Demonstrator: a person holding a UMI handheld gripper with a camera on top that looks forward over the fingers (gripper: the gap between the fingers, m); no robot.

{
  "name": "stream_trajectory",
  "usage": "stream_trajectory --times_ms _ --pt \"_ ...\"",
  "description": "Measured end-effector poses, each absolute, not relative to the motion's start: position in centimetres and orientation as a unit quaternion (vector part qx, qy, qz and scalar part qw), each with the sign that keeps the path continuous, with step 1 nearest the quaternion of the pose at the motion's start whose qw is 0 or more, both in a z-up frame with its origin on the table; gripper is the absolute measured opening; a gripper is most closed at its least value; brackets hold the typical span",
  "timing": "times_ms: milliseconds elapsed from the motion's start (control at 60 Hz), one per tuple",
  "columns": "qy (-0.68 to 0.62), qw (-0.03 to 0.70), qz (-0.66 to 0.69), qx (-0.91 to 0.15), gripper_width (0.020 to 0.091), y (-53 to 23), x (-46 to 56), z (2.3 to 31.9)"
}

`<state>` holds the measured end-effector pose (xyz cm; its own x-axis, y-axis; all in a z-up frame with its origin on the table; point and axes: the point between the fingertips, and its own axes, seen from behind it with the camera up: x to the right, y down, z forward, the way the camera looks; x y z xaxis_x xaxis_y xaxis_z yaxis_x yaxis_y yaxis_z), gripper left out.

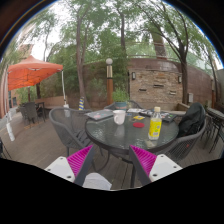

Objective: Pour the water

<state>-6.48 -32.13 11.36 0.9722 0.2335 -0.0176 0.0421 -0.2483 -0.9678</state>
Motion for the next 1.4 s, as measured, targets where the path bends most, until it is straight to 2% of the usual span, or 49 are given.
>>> stream_trajectory --times_ms 200,367,617,933,1000,1033,1067,1217,1350,1400 --pt "-0.076 0.606 0.069 -0.789 0.0801 -30.6 -4.4 10.9" --pt "-0.072 0.619 0.046 -0.781 0.0798 -27.2 0.6 11.9" --pt "-0.051 0.648 -0.017 -0.760 0.0806 -15.4 8.6 12.5" --pt "-0.002 0.664 -0.012 -0.748 0.0805 -2.3 12.1 9.4" --pt "0.001 0.663 -0.009 -0.749 0.0758 -0.4 12.2 8.9" --pt "0.006 0.660 -0.010 -0.751 0.0654 0.4 12.4 8.5" --pt "0.013 0.657 -0.006 -0.754 0.0491 0.8 12.3 8.2" --pt "0.029 0.675 -0.018 -0.737 0.0476 0.2 12.6 8.4" --pt "0.033 0.675 -0.017 -0.737 0.0401 -0.1 12.9 8.2" --pt "0.020 0.676 -0.025 -0.736 0.0373 -0.2 13.0 9.1"
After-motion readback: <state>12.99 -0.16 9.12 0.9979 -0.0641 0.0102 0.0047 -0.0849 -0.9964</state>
